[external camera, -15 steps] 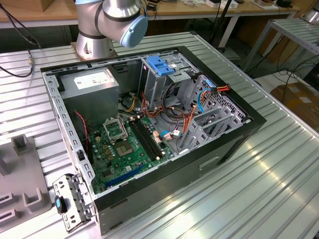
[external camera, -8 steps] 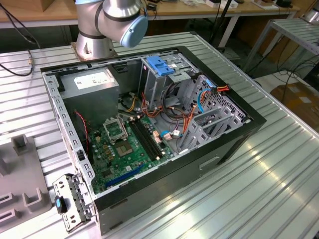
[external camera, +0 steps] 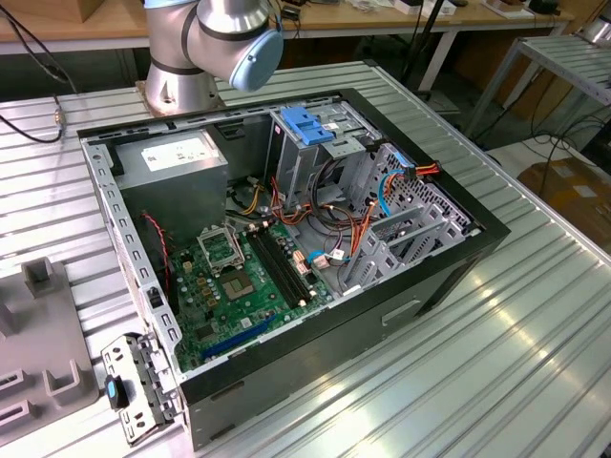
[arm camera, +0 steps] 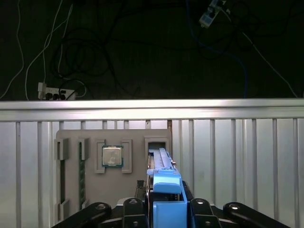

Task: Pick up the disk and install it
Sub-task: 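Pick up the disk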

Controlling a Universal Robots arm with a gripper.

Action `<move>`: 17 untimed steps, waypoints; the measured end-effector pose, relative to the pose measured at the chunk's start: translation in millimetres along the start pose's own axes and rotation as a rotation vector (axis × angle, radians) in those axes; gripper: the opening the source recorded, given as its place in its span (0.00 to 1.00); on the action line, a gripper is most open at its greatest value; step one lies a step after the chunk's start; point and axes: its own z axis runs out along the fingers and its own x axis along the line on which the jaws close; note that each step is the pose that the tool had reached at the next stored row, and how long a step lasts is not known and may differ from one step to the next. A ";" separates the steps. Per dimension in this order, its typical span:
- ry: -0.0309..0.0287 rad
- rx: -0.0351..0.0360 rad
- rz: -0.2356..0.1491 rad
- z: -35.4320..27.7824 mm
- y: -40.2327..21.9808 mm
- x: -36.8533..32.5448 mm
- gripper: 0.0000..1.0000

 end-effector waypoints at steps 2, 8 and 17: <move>0.0000 0.0000 0.000 -2.4 0.0 0.0 0.37; 0.0000 -0.0001 0.000 -8.9 0.1 0.0 0.37; -0.0038 0.0000 0.000 -22.7 0.3 -0.1 0.37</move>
